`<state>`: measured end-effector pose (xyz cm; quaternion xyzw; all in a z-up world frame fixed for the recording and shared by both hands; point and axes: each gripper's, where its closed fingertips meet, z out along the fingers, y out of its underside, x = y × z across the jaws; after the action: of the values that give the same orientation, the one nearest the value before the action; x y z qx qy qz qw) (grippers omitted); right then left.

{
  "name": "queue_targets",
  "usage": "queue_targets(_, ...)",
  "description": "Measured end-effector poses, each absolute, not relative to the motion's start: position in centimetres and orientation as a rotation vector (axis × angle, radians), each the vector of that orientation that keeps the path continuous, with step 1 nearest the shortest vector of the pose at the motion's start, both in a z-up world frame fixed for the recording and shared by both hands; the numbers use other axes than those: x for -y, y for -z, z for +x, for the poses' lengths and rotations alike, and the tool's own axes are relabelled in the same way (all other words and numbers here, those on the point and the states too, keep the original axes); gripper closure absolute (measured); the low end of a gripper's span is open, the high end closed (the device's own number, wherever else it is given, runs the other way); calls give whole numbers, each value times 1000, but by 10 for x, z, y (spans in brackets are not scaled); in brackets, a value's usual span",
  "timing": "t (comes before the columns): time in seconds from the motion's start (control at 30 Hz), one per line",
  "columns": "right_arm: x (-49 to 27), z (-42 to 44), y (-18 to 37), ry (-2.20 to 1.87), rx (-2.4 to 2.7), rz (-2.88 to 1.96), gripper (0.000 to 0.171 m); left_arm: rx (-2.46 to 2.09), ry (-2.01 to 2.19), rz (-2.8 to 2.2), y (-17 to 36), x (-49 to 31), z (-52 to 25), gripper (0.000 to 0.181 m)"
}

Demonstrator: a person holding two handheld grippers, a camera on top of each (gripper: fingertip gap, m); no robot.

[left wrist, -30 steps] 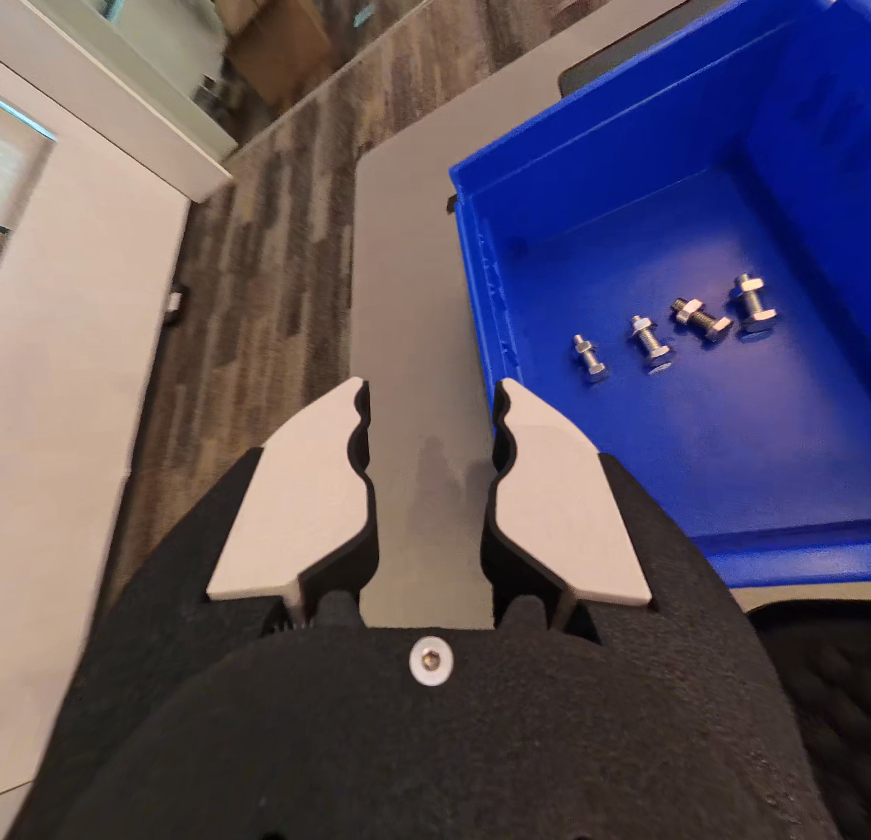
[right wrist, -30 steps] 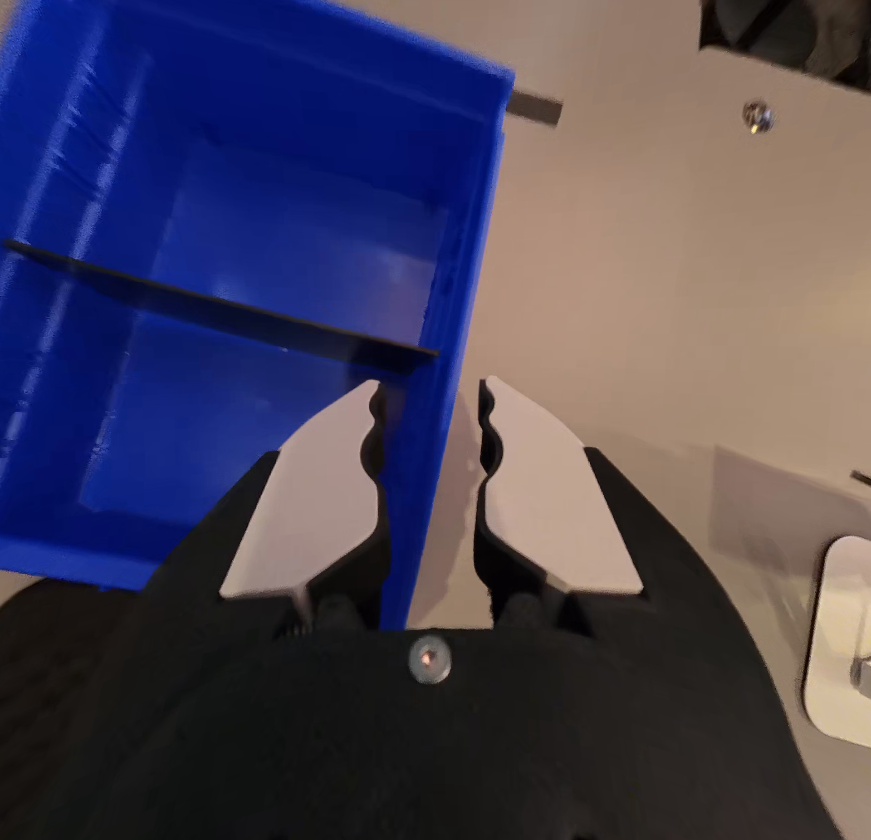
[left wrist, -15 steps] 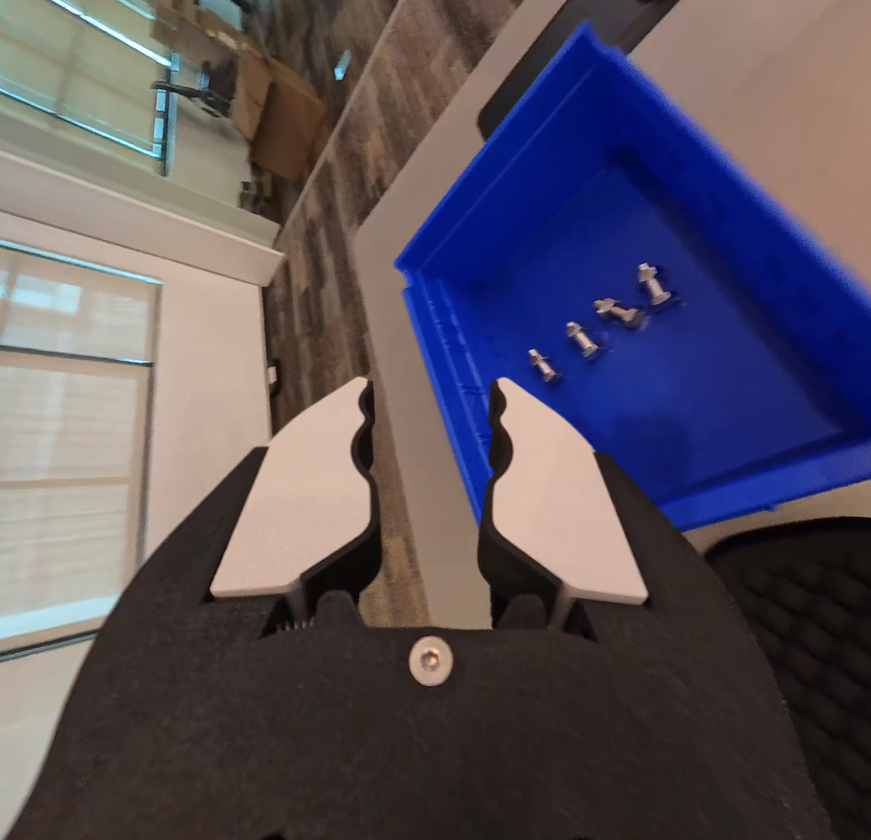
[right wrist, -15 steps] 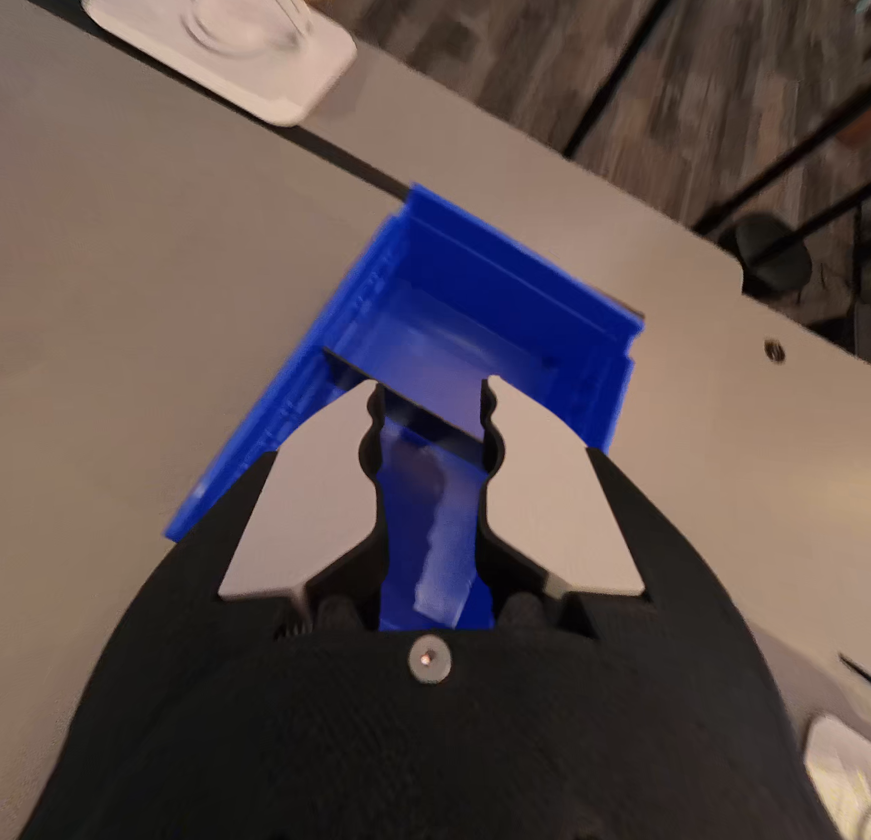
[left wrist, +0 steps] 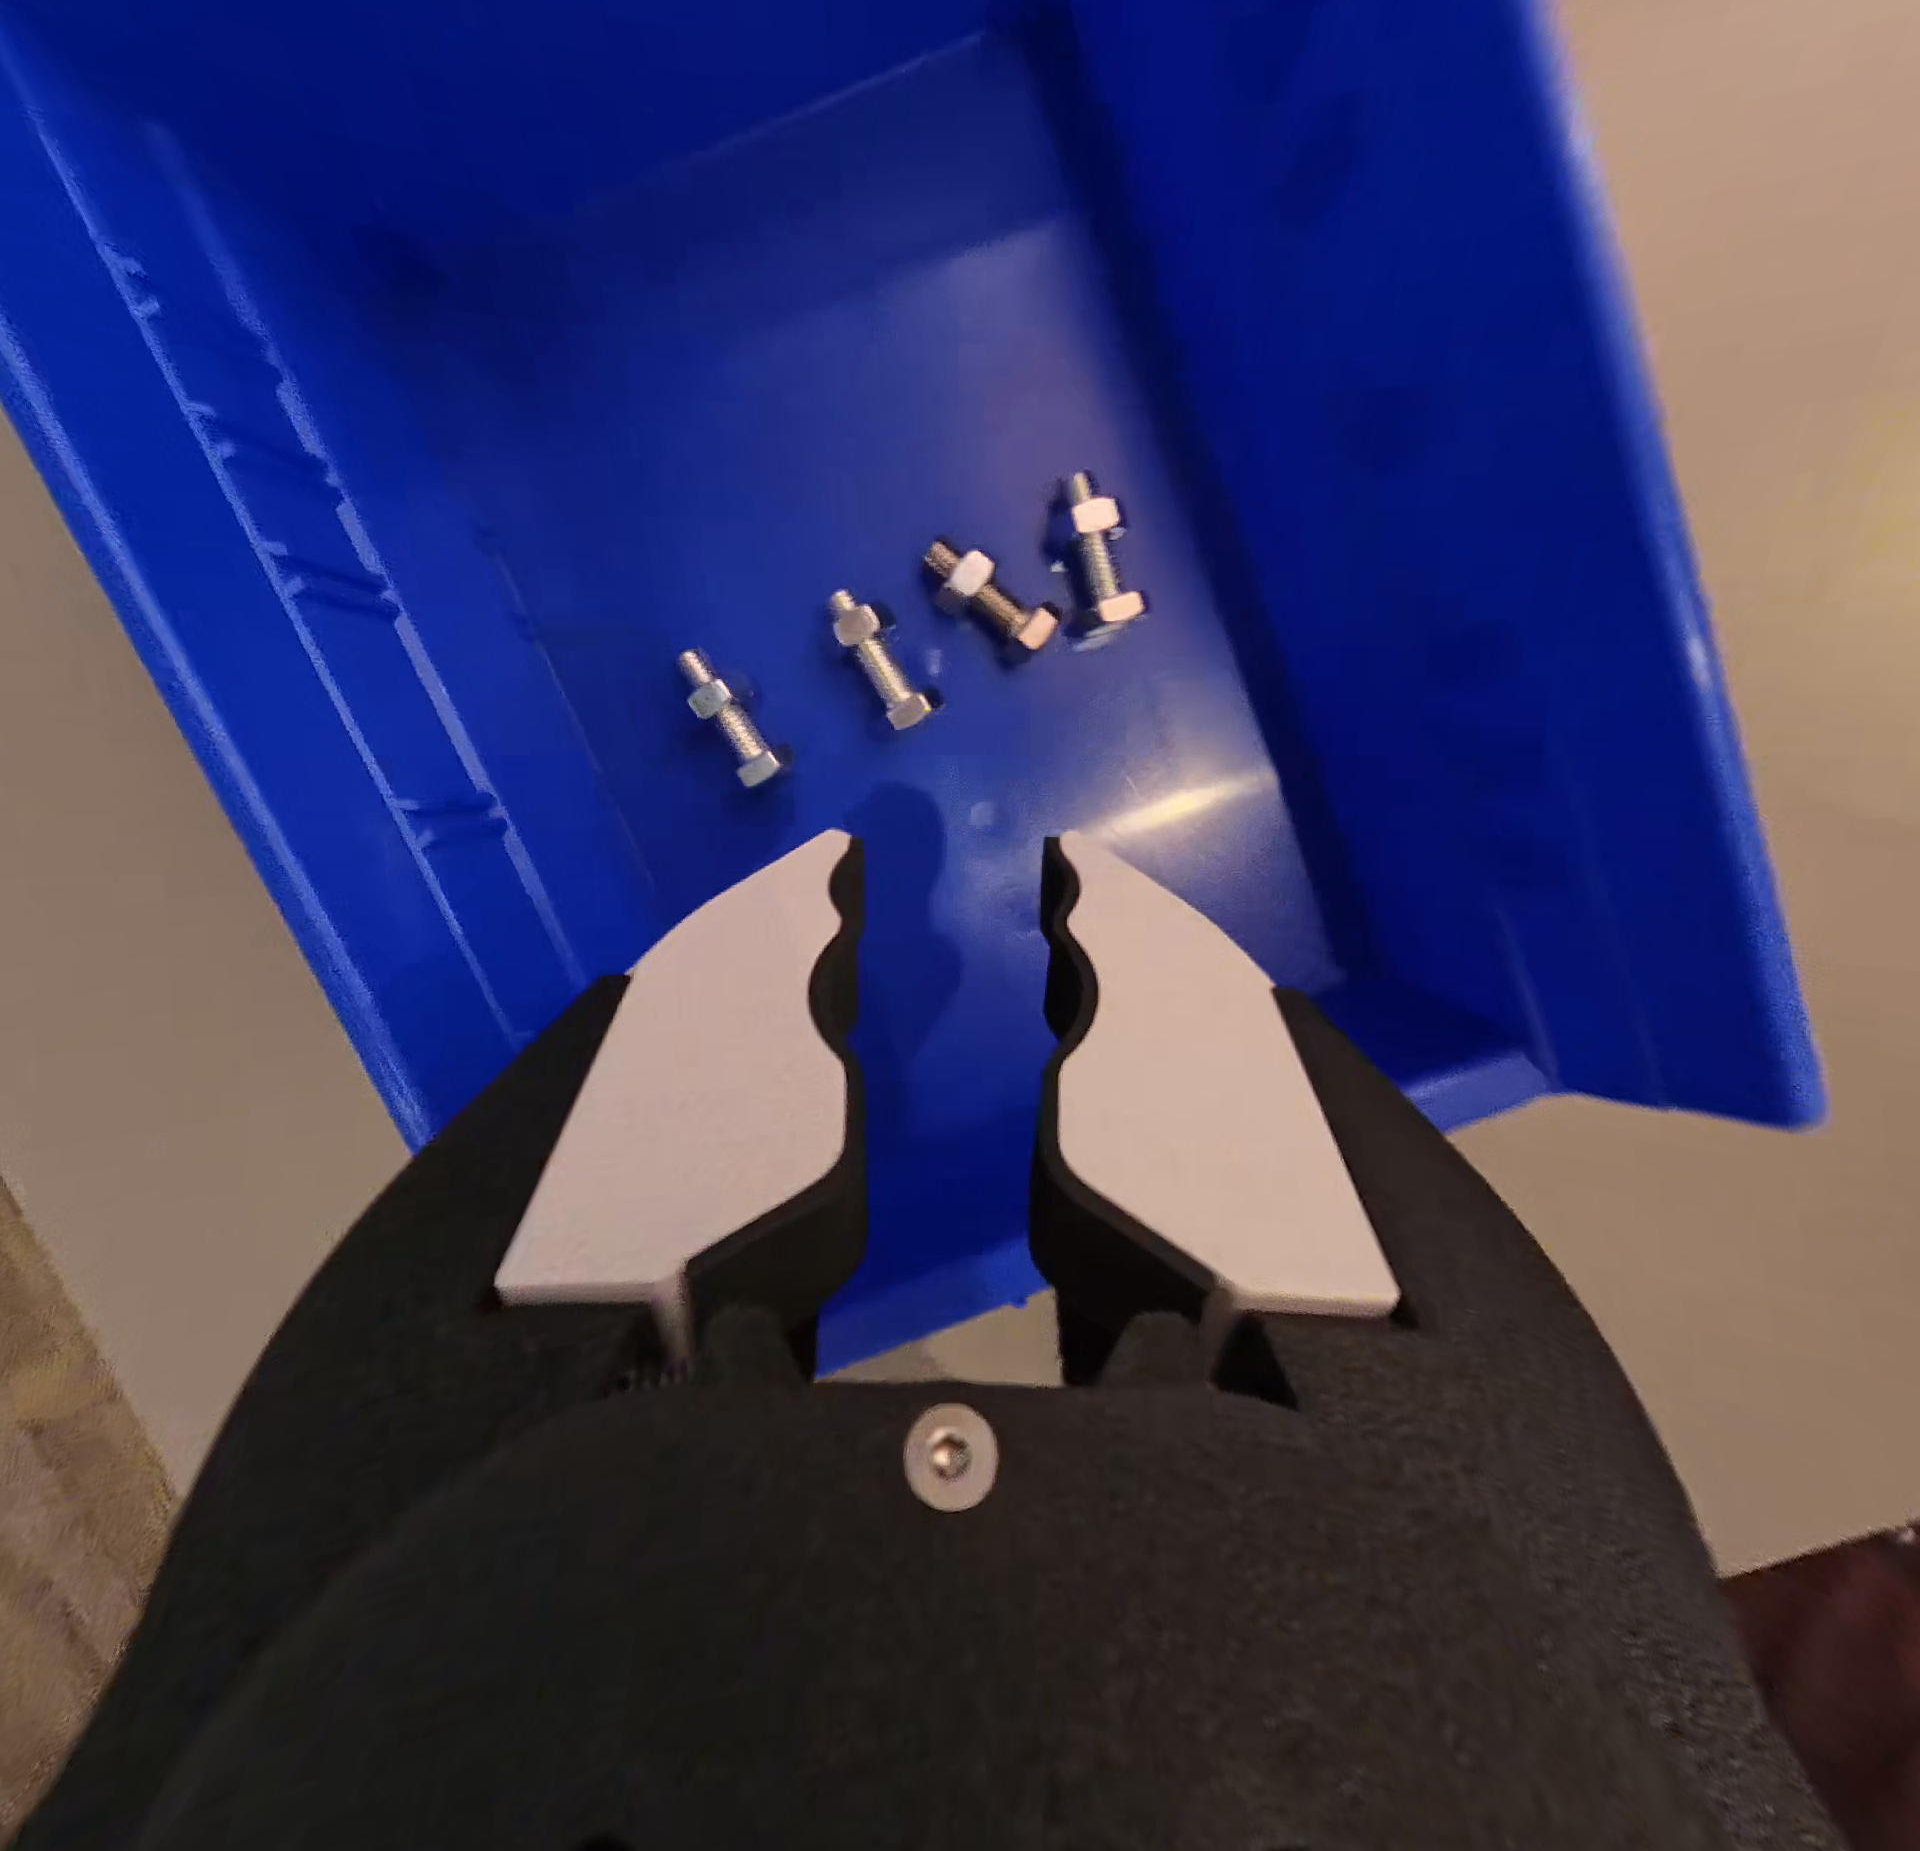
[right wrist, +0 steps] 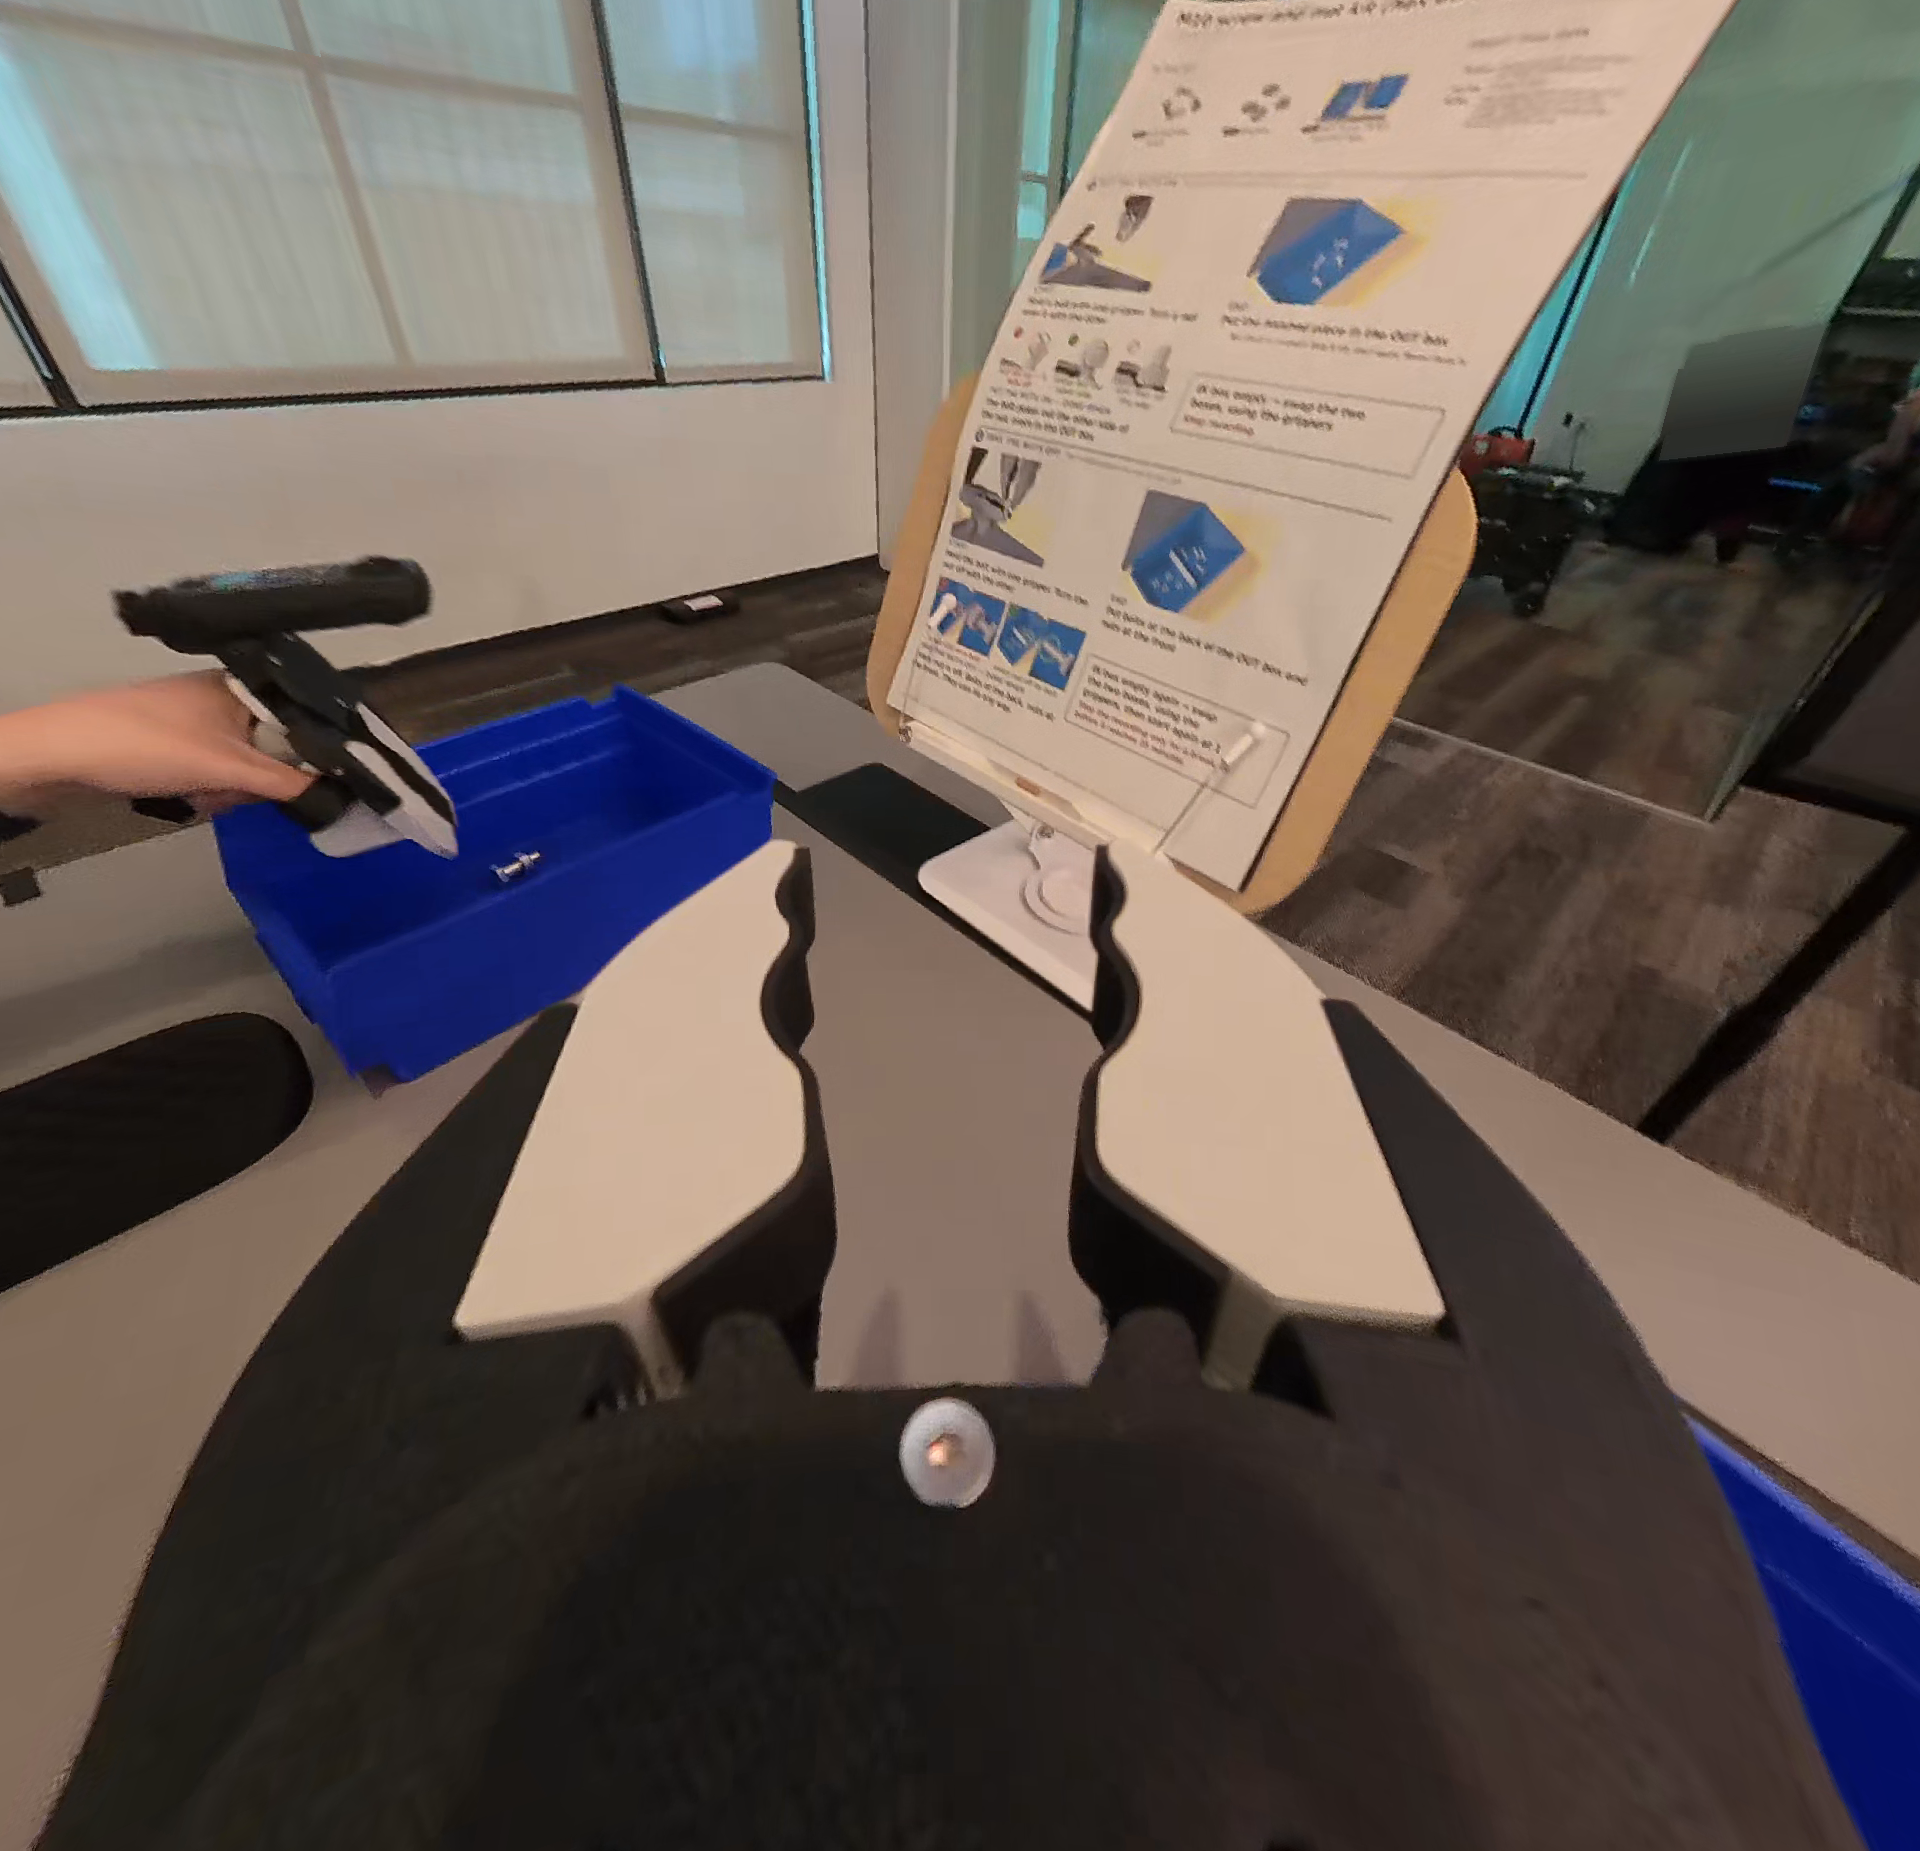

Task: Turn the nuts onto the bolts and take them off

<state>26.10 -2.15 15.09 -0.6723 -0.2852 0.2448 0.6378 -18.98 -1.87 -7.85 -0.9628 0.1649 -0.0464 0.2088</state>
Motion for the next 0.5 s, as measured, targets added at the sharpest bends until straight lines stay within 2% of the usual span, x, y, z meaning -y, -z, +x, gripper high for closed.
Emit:
queue_targets(0.13,15,251,-147,-579,694,-1526,119,-329,71,-2763,92,3,-202,151)
queue_targets(0.33,1,241,-110,-564,773,-1587,120,-228,-96,-2845,108,-16,-218,155)
queue_targets(0.5,3,221,-94,-592,848,-1611,119,-171,-291,-2890,127,-24,-237,150)
